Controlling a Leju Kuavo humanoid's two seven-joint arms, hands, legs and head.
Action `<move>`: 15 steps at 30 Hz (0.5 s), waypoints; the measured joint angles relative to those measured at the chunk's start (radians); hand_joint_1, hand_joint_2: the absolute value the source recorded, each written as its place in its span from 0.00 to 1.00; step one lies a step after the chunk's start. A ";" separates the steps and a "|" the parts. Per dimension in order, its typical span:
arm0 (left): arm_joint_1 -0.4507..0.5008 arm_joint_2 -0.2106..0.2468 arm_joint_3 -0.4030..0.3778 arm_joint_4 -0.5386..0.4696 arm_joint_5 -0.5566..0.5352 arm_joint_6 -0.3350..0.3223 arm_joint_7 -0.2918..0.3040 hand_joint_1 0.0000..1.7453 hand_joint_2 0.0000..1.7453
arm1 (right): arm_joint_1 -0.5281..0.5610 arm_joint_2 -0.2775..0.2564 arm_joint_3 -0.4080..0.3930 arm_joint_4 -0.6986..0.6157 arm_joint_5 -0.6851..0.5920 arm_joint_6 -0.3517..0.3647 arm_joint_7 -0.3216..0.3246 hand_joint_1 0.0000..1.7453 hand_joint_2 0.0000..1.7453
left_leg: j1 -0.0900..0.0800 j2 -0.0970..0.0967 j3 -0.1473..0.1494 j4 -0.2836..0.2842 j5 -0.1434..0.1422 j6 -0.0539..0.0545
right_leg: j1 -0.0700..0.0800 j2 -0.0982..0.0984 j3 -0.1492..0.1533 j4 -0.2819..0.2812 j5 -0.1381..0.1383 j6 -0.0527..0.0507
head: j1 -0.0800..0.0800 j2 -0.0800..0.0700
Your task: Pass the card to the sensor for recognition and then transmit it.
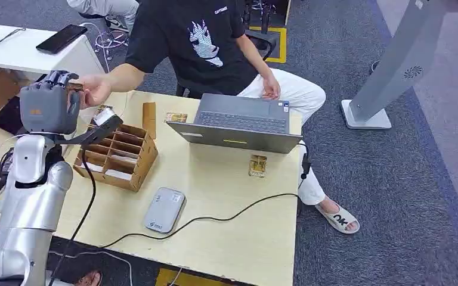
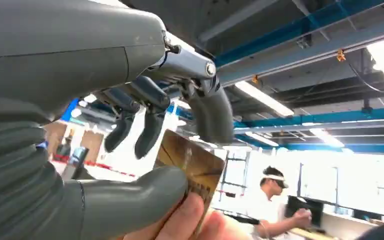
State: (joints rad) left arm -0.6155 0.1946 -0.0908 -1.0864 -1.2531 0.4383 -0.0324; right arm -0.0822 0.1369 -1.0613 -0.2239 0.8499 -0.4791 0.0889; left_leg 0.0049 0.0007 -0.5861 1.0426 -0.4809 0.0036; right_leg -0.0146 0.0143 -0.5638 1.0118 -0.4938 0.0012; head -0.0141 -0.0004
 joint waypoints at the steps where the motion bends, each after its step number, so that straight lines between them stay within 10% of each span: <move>1: 0.000 -0.004 0.000 0.000 0.009 0.000 -0.001 0.00 1.00 | 0.000 0.000 0.000 0.000 0.000 0.001 0.001 0.00 1.00 | 0.000 0.000 0.000 0.000 0.000 0.000 | 0.000 0.000 0.000 0.000 0.000 0.000 | 0.000 0.000; 15: 0.026 0.008 0.000 -0.045 0.139 0.018 -0.045 0.00 1.00 | 0.002 0.000 0.000 0.000 -0.002 0.006 -0.008 0.00 1.00 | 0.000 0.000 0.000 0.000 0.000 0.000 | 0.000 0.000 0.000 0.001 0.000 0.000 | 0.000 0.000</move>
State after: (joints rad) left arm -0.5894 0.2021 -0.0908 -1.1310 -1.1140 0.4559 -0.0774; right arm -0.0804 0.1369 -1.0613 -0.2239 0.8484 -0.4730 0.0805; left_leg 0.0052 0.0008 -0.5864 1.0423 -0.4809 0.0036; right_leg -0.0144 0.0145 -0.5638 1.0127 -0.4939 0.0012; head -0.0137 -0.0007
